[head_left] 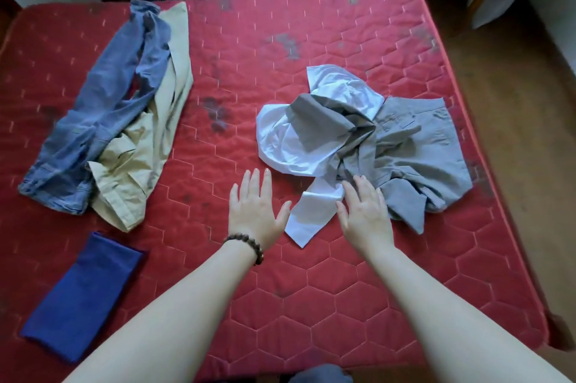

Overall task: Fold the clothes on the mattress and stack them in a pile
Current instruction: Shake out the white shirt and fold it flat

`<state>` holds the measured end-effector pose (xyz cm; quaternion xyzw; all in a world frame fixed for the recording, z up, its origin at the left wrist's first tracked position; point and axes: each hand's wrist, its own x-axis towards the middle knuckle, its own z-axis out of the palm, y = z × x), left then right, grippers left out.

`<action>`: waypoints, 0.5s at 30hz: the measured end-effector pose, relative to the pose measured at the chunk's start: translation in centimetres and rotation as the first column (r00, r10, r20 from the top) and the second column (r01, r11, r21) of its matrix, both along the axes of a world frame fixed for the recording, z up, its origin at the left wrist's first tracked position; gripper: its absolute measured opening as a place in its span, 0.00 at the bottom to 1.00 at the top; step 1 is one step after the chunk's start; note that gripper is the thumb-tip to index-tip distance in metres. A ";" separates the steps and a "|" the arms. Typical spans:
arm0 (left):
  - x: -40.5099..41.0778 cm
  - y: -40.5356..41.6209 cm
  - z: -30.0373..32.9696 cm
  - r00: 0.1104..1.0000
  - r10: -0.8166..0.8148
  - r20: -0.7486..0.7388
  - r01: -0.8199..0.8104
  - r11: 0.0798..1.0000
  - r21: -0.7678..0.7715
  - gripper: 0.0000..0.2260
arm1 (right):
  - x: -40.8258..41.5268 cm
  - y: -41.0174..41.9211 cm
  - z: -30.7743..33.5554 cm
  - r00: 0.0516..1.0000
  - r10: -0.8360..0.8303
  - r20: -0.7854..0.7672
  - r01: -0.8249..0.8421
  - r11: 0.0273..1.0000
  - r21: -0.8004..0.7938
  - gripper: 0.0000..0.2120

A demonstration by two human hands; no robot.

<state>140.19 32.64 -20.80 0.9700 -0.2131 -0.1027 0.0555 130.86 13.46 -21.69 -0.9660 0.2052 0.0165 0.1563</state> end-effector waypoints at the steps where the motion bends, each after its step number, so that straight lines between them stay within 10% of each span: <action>1: 0.2 -0.9 -0.6 1.000 0.000 -0.002 0.000 1.000 0.004 0.34 | 0.4 -0.9 -0.6 1.000 0.011 -0.007 -0.011 1.000 0.004 0.21; 15: 12.3 -8.0 -21.4 0.978 -0.195 -0.074 0.206 0.960 0.187 0.38 | 13.6 -7.7 -19.0 0.931 0.295 -0.215 -0.320 0.943 -0.089 0.33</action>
